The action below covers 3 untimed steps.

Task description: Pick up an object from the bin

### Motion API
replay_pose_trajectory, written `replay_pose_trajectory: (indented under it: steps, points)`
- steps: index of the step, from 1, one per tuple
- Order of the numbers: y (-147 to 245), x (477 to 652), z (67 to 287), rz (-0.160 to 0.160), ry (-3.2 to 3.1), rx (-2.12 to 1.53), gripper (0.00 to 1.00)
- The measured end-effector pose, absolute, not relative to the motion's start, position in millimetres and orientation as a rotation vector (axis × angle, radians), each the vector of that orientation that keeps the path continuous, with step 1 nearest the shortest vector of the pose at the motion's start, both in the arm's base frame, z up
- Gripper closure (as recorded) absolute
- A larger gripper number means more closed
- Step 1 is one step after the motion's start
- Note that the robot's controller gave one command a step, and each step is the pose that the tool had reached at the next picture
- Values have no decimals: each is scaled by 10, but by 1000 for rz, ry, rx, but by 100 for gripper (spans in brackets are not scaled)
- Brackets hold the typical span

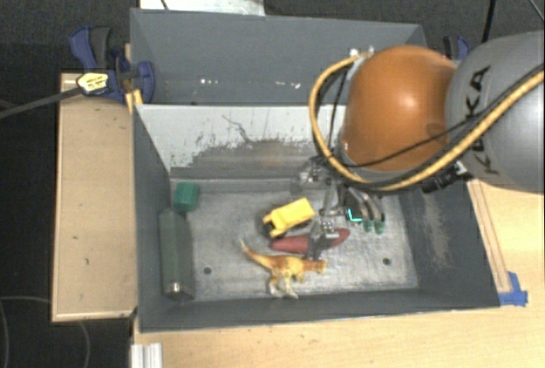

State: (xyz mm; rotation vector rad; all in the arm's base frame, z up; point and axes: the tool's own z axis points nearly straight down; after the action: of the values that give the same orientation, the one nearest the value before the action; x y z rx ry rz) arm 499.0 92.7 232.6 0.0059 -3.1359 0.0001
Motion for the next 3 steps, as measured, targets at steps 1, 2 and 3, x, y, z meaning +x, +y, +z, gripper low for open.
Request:
replay_pose_trajectory:
  steps: [1,2,3]
  points:
    - [921,5007,2368,-2,-3144,0,0]
    - [943,5282,1842,-2,-3146,145,0]
    - [776,5844,1608,-1,-3139,256,0]
